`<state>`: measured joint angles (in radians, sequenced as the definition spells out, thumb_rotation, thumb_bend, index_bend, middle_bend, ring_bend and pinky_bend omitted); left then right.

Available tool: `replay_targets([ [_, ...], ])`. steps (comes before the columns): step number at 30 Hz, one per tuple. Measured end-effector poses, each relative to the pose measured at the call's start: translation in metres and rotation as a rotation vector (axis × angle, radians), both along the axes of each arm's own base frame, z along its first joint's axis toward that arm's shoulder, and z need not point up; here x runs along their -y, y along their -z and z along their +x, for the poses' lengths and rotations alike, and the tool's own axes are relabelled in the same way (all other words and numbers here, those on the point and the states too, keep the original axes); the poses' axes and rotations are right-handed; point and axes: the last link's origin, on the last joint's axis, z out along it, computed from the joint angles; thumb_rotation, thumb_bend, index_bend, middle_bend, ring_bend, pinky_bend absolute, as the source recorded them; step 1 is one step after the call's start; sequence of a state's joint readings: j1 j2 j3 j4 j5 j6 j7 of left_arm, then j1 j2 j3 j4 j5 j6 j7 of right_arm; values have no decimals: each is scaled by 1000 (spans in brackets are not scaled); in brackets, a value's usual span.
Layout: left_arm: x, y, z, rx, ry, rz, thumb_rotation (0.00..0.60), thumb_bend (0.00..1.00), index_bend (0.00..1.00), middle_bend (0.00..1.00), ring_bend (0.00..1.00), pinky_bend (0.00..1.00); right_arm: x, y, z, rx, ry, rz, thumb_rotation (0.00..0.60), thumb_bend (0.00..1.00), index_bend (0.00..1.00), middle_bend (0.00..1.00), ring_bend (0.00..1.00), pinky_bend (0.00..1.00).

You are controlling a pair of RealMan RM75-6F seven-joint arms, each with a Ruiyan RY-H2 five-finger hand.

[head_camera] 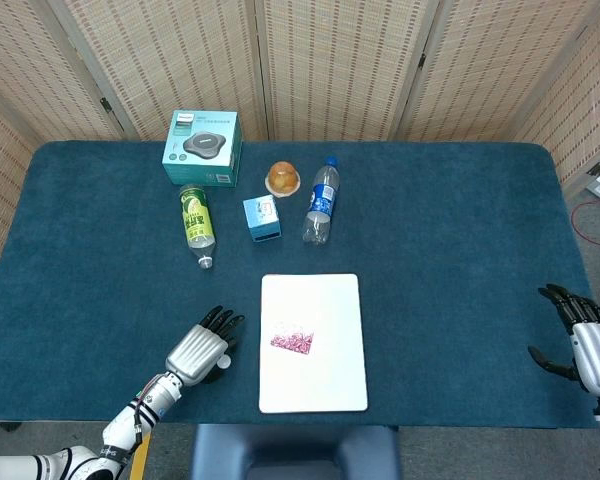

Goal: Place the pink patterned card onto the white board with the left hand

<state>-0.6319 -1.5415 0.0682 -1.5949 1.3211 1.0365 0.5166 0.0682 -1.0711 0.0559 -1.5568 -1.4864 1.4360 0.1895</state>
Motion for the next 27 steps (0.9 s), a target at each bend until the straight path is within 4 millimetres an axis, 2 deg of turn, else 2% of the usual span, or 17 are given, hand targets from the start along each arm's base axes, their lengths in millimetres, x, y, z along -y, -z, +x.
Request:
replay_targets([
  [27,-5,4,-3,-11,-25,-14,600,334,492,113,70,0,1,1,-1,0,3,4,600,252,148,163,162,149],
])
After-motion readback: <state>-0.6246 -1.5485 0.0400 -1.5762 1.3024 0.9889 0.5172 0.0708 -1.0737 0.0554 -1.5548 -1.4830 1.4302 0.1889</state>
